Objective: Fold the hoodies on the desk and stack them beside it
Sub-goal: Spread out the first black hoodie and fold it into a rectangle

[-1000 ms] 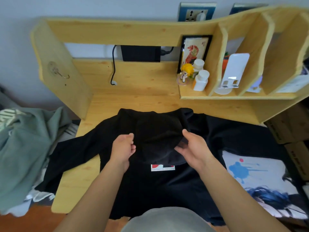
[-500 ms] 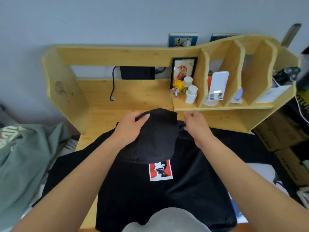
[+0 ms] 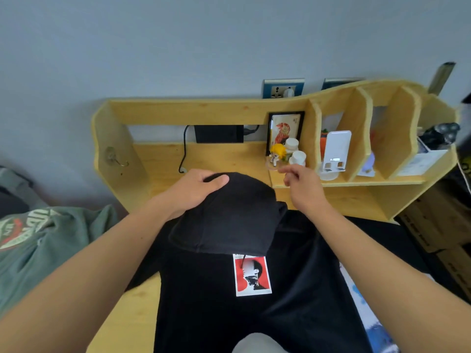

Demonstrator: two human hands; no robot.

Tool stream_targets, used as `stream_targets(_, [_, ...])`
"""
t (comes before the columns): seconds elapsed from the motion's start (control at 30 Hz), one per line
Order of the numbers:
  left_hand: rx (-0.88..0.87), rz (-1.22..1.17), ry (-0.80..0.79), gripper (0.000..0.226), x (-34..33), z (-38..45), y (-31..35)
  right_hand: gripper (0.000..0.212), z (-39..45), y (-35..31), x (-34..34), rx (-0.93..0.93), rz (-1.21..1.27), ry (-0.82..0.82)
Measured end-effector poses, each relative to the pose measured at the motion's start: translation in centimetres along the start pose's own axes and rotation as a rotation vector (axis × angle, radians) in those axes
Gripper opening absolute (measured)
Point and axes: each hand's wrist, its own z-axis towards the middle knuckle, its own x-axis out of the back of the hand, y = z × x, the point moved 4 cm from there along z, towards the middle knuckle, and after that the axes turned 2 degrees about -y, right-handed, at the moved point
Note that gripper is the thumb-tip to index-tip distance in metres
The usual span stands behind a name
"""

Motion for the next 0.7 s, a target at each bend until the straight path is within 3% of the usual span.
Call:
stream_targets(0.07, [0.018,-0.093,-0.017,0.030,-0.2,-0.1,-0.3,0.024,-0.2,-1.1,0.4,0.019,0.006,0.015])
stream_targets(0.13, [0.019,-0.176,-0.011,0.030,-0.7,-0.3,-0.2,0.005,-1.5,-1.5,-0.9,0.062,-0.013,-0.038])
stream_targets(0.17, [0.013,-0.204,0.000,0.031,-1.0,-0.3,0.0,0.008,-2.7,-1.4,-2.1,0.092,-0.056,-0.052])
stream_targets(0.3, [-0.029,-0.289,0.010,0.037,-1.9,-0.3,1.0,0.049,-6.1,1.4,-7.1,0.110,-0.218,-0.109])
stream_targets(0.4, [-0.025,-0.336,-0.020,0.038,-2.6,-0.4,1.2,0.074,-5.3,2.1,-7.3,0.050,-0.135,0.014])
stream_targets(0.5, [-0.006,-0.328,-0.066,0.040,-2.7,-0.5,0.9,0.057,-4.5,1.7,-7.3,0.133,-0.092,-0.014])
stream_targets(0.6, [0.002,-0.299,-0.101,0.040,-2.4,-0.6,0.6,0.021,-4.5,1.4,-6.6,0.261,-0.181,-0.034])
stream_targets(0.7, [-0.003,-0.253,-0.105,0.039,-1.6,-0.7,0.2,0.008,-4.2,1.1,-5.0,0.333,-0.230,-0.075])
